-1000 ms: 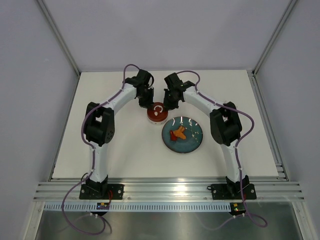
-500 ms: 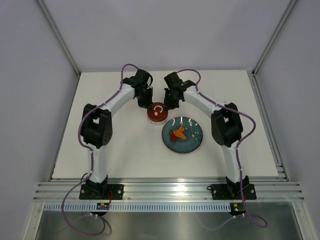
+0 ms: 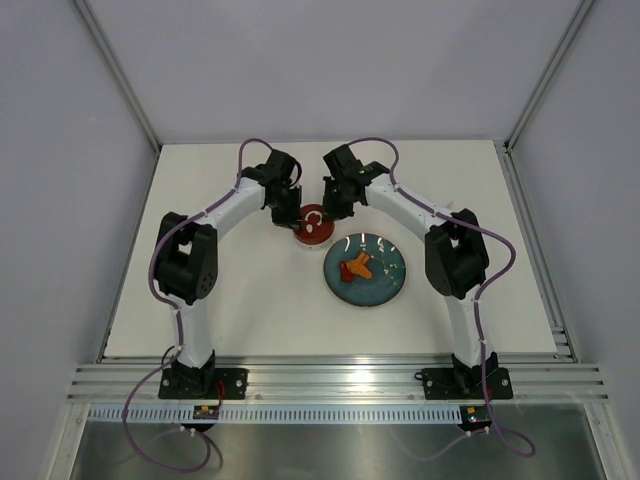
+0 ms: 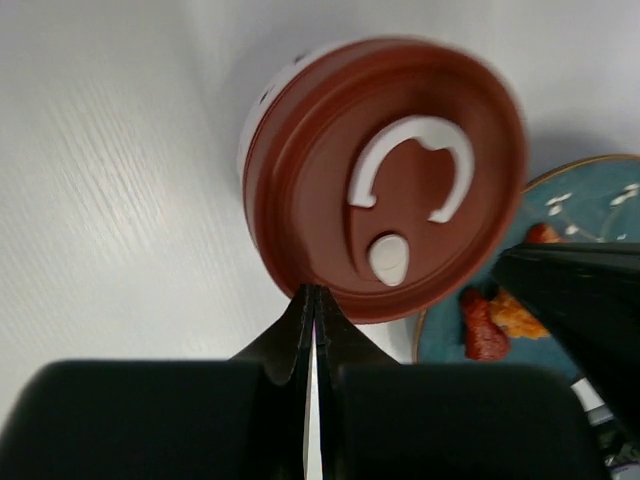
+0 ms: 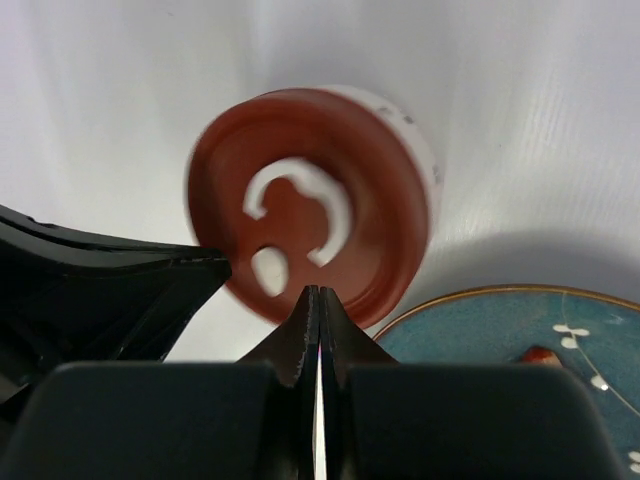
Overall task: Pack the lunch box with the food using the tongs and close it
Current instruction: Close the box lid on the packing box.
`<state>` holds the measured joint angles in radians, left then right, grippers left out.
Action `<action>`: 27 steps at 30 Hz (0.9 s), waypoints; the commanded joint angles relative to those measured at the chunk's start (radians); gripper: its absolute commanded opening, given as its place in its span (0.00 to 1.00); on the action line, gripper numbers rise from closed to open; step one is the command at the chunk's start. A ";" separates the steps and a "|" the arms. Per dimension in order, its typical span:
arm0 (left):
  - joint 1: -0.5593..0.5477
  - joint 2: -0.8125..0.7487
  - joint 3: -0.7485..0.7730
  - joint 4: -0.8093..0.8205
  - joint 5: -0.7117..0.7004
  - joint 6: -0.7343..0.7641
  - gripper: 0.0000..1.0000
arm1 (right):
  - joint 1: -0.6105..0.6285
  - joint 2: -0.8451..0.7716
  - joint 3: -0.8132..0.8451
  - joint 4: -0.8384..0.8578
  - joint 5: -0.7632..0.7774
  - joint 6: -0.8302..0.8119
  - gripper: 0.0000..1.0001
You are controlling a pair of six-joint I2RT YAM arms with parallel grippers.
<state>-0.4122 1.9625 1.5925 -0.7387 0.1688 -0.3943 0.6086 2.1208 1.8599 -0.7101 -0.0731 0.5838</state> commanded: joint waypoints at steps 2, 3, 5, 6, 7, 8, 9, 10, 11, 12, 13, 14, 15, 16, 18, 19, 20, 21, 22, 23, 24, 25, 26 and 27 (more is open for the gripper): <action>-0.004 0.036 -0.049 0.065 0.014 -0.020 0.00 | 0.010 0.060 -0.041 0.023 -0.027 0.011 0.00; -0.002 0.047 -0.054 0.065 0.014 -0.021 0.00 | 0.010 0.064 -0.047 0.026 -0.027 0.013 0.00; -0.004 0.044 -0.060 0.065 0.012 -0.023 0.00 | 0.010 0.062 -0.053 0.026 -0.027 0.011 0.00; -0.004 0.039 -0.065 0.065 0.014 -0.021 0.00 | 0.010 0.053 -0.051 0.026 -0.025 0.010 0.00; -0.004 0.021 -0.066 0.064 0.011 -0.023 0.00 | 0.010 0.048 -0.045 0.024 -0.022 0.004 0.00; -0.002 0.012 -0.063 0.055 0.006 -0.020 0.00 | 0.010 0.045 -0.036 0.021 -0.021 0.002 0.00; -0.004 -0.002 -0.059 0.052 0.003 -0.018 0.00 | 0.008 0.038 -0.027 0.014 -0.011 -0.002 0.00; -0.004 -0.022 -0.046 0.038 0.000 -0.017 0.00 | 0.008 0.037 -0.002 0.002 -0.010 -0.009 0.00; -0.002 -0.031 -0.036 0.030 -0.005 -0.014 0.00 | 0.008 0.034 0.008 -0.006 -0.005 -0.013 0.00; -0.002 -0.039 -0.023 0.021 -0.006 -0.012 0.00 | 0.008 0.028 0.021 -0.012 0.004 -0.016 0.00; -0.002 -0.056 0.003 0.006 -0.011 -0.009 0.00 | 0.008 0.025 0.044 -0.023 0.007 -0.021 0.00; -0.002 -0.065 0.015 -0.001 -0.012 -0.006 0.00 | 0.008 0.019 0.051 -0.023 0.015 -0.021 0.00; -0.002 -0.074 0.024 -0.005 -0.014 -0.005 0.00 | 0.008 0.005 0.059 -0.023 0.019 -0.022 0.00; 0.000 -0.082 0.040 -0.008 -0.015 -0.003 0.00 | 0.008 -0.004 0.070 -0.025 0.024 -0.021 0.00; -0.002 -0.100 0.056 -0.019 -0.026 0.000 0.00 | 0.008 -0.025 0.082 -0.023 0.033 -0.019 0.00; 0.000 -0.105 0.064 -0.028 -0.029 0.002 0.00 | 0.008 -0.031 0.094 -0.023 0.035 -0.016 0.00; 0.003 -0.109 0.082 -0.031 -0.032 0.005 0.00 | 0.008 -0.038 0.102 -0.025 0.035 -0.015 0.00; 0.004 -0.114 0.090 -0.037 -0.032 0.008 0.00 | 0.008 -0.047 0.107 -0.023 0.035 -0.013 0.00; 0.007 -0.116 0.098 -0.042 -0.032 0.008 0.00 | 0.006 -0.050 0.117 -0.025 0.035 -0.013 0.00; 0.012 -0.117 0.110 -0.045 -0.029 0.011 0.00 | 0.008 -0.053 0.123 -0.025 0.033 -0.012 0.00; 0.012 -0.119 0.115 -0.048 -0.031 0.012 0.00 | 0.008 -0.055 0.131 -0.029 0.033 -0.012 0.00; 0.012 -0.119 0.119 -0.050 -0.031 0.014 0.00 | 0.008 -0.053 0.134 -0.029 0.033 -0.012 0.00; 0.012 -0.116 0.121 -0.051 -0.031 0.017 0.00 | 0.008 -0.053 0.133 -0.029 0.035 -0.012 0.00; 0.012 -0.108 0.121 -0.053 -0.031 0.015 0.00 | 0.008 -0.047 0.134 -0.031 0.035 -0.010 0.00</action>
<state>-0.4072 1.8839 1.6783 -0.7769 0.1528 -0.3969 0.6090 2.1269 1.9533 -0.7315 -0.0620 0.5800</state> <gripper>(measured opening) 0.002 0.007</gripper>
